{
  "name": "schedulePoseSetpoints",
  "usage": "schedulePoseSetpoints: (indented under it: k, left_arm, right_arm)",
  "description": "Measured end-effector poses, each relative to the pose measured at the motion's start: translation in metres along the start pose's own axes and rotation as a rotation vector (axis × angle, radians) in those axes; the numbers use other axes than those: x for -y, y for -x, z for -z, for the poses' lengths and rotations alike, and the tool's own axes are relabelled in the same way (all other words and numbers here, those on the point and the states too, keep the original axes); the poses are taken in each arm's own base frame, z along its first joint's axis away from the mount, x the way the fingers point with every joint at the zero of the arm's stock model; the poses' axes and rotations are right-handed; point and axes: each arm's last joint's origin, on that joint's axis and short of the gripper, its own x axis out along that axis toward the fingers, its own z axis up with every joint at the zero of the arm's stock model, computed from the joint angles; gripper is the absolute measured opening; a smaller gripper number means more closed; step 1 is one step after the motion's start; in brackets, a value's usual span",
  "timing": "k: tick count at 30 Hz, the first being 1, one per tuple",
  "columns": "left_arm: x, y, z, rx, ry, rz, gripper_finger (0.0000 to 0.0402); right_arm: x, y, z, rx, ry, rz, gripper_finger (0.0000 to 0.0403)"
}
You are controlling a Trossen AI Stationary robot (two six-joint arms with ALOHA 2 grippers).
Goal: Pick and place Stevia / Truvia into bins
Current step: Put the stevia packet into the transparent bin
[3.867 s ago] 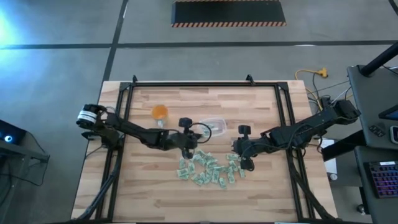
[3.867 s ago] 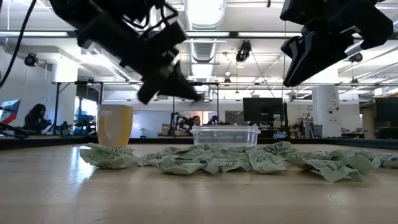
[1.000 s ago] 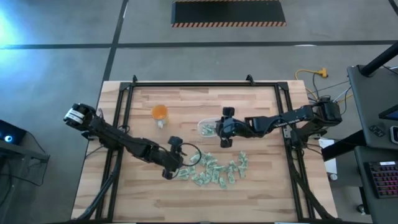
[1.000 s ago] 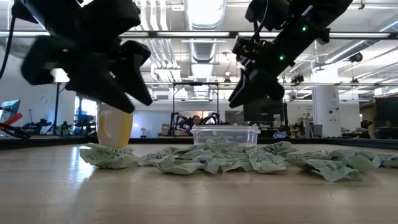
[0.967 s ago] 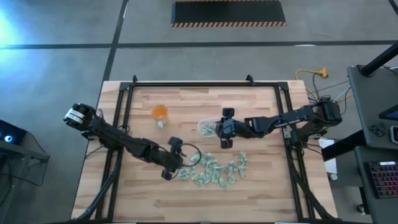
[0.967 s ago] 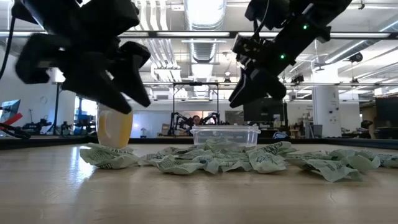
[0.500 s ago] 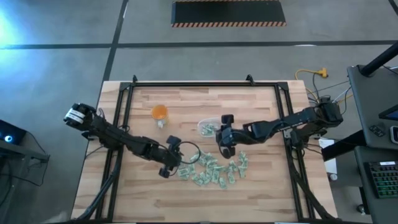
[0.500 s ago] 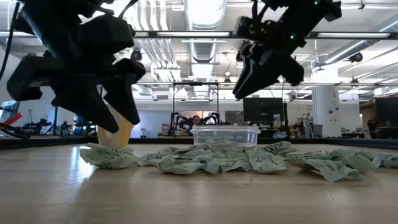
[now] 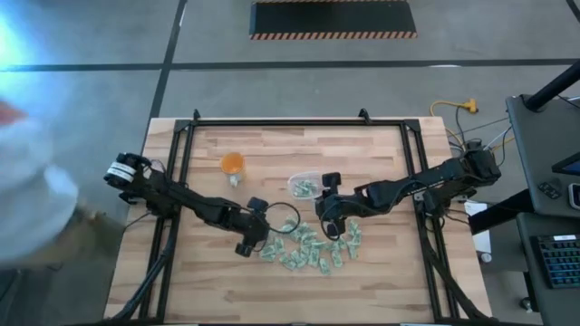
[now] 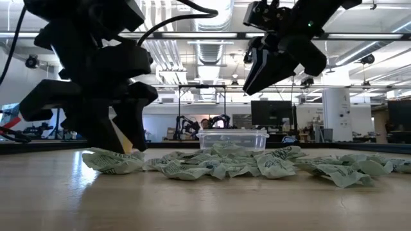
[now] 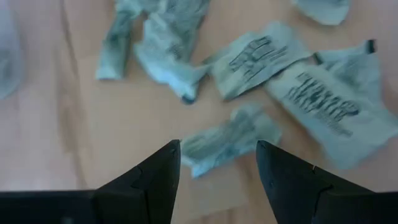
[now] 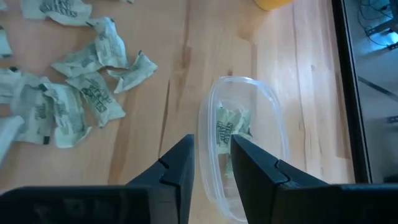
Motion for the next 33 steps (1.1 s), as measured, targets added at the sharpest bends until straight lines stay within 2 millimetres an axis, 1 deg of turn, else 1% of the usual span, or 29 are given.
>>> schedulePoseSetpoints:
  k: [2,5,16,19,20,25,28,33]
  left_arm:
    - [-0.001,0.000,0.000,0.000,0.002,0.006,0.0189]
    - [-0.001,0.000,0.001,-0.004,-0.001,0.013,0.0166]
    - [-0.001,-0.002,0.002,-0.008,-0.058,0.028,0.0012]
    - [-0.002,0.000,0.000,-0.002,-0.072,0.005,0.0006]
    - [-0.003,0.001,-0.002,-0.001,-0.074,-0.029,0.0006]
    - [-0.012,0.006,-0.011,0.023,-0.056,-0.296,0.0001]
    - [-0.018,0.008,-0.019,0.084,-0.049,-0.430,0.0001]
    - [-0.029,0.010,-0.029,0.159,-0.093,-0.553,0.0000]
  right_arm:
    - [-0.002,0.001,0.000,0.000,0.003,-0.004,0.0091]
    - [-0.003,0.001,0.000,-0.002,0.002,-0.007,0.0087]
    - [-0.004,0.003,0.005,-0.046,-0.039,-0.014,0.0084]
    - [-0.004,0.004,0.006,-0.060,-0.037,-0.015,0.0083]
    - [-0.004,0.004,0.007,-0.068,-0.039,-0.016,0.0081]
    - [-0.005,0.004,0.014,-0.140,-0.091,-0.018,0.0073]
    - [-0.006,0.005,0.019,-0.187,-0.142,-0.016,0.0070]
    - [-0.013,0.008,0.020,-0.200,-0.169,-0.029,0.0073]
